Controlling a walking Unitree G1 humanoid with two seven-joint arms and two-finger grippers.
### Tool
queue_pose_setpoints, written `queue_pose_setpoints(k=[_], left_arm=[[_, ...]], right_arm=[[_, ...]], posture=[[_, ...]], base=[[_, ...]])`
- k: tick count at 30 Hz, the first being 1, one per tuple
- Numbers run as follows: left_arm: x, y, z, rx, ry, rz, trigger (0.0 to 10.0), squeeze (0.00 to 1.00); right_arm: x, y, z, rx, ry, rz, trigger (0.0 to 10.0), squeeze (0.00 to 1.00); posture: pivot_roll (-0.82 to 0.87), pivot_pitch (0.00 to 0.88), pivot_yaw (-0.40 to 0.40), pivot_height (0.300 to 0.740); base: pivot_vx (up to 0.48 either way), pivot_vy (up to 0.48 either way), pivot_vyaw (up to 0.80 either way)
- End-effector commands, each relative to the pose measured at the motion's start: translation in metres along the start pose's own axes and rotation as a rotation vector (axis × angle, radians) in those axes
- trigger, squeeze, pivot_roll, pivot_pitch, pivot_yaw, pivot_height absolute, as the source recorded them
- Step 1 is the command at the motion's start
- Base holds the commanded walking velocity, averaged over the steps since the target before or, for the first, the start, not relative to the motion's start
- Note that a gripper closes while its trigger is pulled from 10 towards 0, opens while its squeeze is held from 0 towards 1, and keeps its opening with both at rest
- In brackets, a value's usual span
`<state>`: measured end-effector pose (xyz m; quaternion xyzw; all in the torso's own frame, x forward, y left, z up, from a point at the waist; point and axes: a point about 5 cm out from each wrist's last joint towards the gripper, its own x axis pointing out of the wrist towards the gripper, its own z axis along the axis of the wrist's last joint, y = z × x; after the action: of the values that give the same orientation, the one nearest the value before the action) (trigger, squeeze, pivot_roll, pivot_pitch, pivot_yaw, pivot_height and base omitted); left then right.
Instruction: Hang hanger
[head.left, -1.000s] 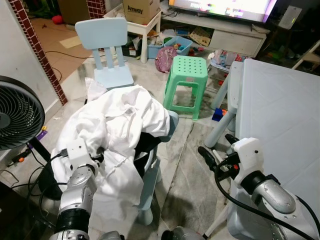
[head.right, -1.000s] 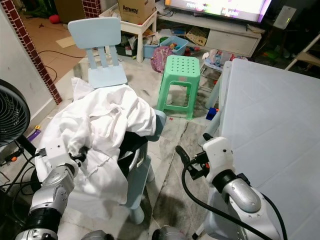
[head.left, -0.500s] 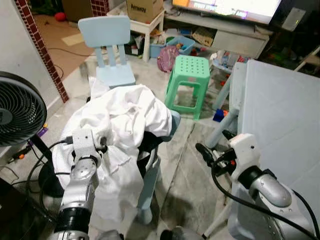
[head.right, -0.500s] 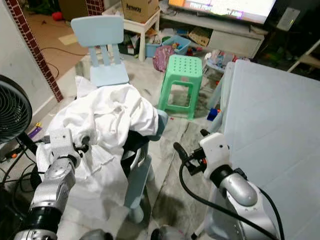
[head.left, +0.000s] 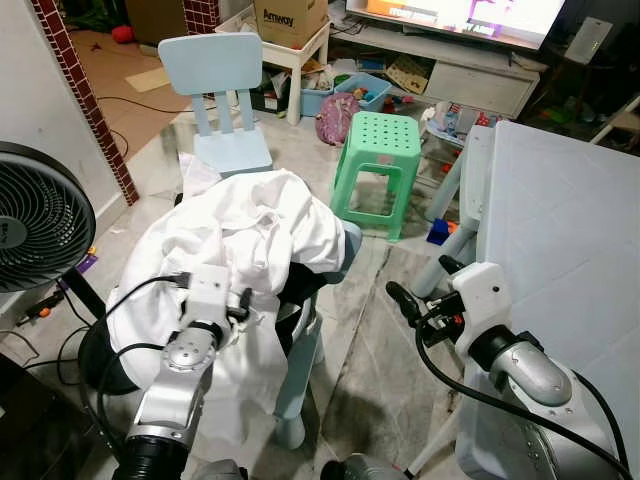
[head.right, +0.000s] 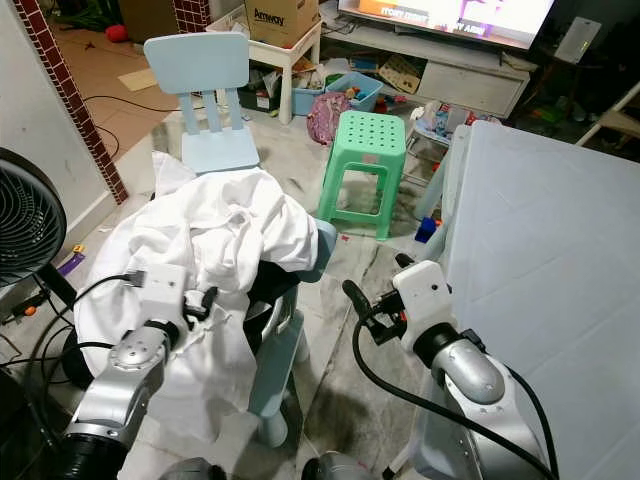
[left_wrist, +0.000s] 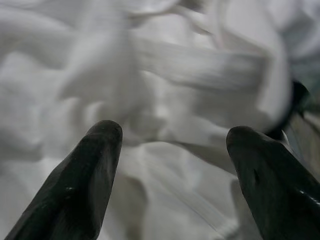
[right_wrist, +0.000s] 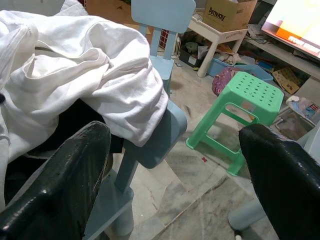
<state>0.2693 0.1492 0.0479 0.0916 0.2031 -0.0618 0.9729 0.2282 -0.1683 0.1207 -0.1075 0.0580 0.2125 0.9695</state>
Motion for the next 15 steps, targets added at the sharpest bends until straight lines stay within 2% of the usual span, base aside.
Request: queue_pose_setpoints(k=[1, 3, 7, 12, 15], left_arm=[[-0.001, -0.002, 0.001, 0.053, -0.003, -0.027, 10.0, 0.0], [0.0, -0.003, 0.003, 0.116, -0.017, -0.054, 10.0, 0.0], [0.006, 0.002, 0.006, 0.158, -0.025, -0.058, 10.0, 0.0], [0.019, 0.01, 0.005, 0.135, 0.005, -0.064, 10.0, 0.0], [0.022, 0.01, 0.005, 0.131, 0.009, -0.07, 10.0, 0.0]], right_arm=[[0.001, 0.0, 0.0, -0.009, -0.001, -0.005, 10.0, 0.0], [0.001, 0.0, -0.001, -0.01, -0.002, -0.005, 10.0, 0.0], [0.002, 0.0, -0.001, -0.01, -0.002, -0.006, 10.0, 0.0], [0.004, 0.003, -0.001, -0.015, -0.009, 0.001, 10.0, 0.0], [0.004, 0.003, -0.001, -0.015, -0.01, 0.001, 10.0, 0.0]], posture=[[-0.08, 0.026, -0.077, 0.74], [-0.09, 0.025, -0.076, 0.74], [-0.09, 0.023, -0.075, 0.74], [-0.09, 0.019, -0.071, 0.74], [-0.09, 0.017, -0.072, 0.74]], base=[[0.0, 0.0, 0.0], [0.0, 0.0, 0.0], [0.0, 0.0, 0.0], [0.0, 0.0, 0.0], [0.0, 0.0, 0.0]])
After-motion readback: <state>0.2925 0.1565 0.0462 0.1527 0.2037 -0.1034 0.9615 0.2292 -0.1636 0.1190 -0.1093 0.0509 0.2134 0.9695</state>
